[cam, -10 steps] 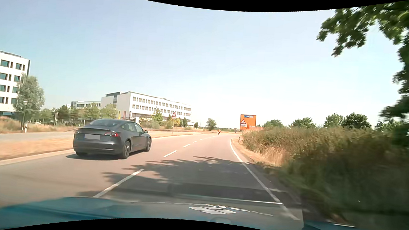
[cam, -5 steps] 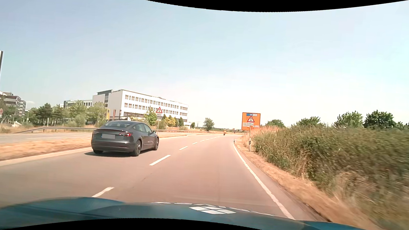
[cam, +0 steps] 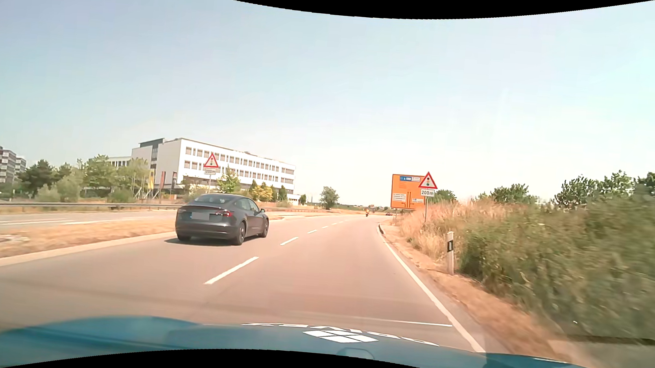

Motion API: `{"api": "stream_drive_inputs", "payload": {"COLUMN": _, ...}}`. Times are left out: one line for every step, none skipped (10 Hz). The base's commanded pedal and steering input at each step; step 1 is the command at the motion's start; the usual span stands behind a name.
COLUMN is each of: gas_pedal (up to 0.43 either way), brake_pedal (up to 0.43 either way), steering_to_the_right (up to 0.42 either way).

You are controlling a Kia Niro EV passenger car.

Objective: Follow the waypoints while adhering to traffic rules and regulations

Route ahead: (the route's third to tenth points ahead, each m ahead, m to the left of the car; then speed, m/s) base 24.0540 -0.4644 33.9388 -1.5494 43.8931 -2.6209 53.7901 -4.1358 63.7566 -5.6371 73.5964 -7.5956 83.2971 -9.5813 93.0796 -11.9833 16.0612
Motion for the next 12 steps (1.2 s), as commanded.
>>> {"api": "stream_drive_inputs", "payload": {"gas_pedal": 0.000, "brake_pedal": 0.000, "steering_to_the_right": 0.013}}
{"api": "stream_drive_inputs", "payload": {"gas_pedal": 0.000, "brake_pedal": 0.000, "steering_to_the_right": 0.015}}
{"api": "stream_drive_inputs", "payload": {"gas_pedal": 0.000, "brake_pedal": 0.000, "steering_to_the_right": 0.016}}
{"api": "stream_drive_inputs", "payload": {"gas_pedal": 0.000, "brake_pedal": 0.000, "steering_to_the_right": 0.017}}
{"api": "stream_drive_inputs", "payload": {"gas_pedal": 0.000, "brake_pedal": 0.000, "steering_to_the_right": 0.018}}
{"api": "stream_drive_inputs", "payload": {"gas_pedal": 0.000, "brake_pedal": 0.000, "steering_to_the_right": 0.018}}
{"api": "stream_drive_inputs", "payload": {"gas_pedal": 0.000, "brake_pedal": 0.000, "steering_to_the_right": 0.019}}
{"api": "stream_drive_inputs", "payload": {"gas_pedal": 0.000, "brake_pedal": 0.000, "steering_to_the_right": 0.019}}
{"api": "stream_drive_inputs", "payload": {"gas_pedal": 0.000, "brake_pedal": 0.000, "steering_to_the_right": 0.018}}
{"api": "stream_drive_inputs", "payload": {"gas_pedal": 0.000, "brake_pedal": 0.000, "steering_to_the_right": 0.017}}
{"api": "stream_drive_inputs", "payload": {"gas_pedal": 0.000, "brake_pedal": 0.000, "steering_to_the_right": 0.017}}
{"api": "stream_drive_inputs", "payload": {"gas_pedal": 0.000, "brake_pedal": 0.000, "steering_to_the_right": 0.016}}
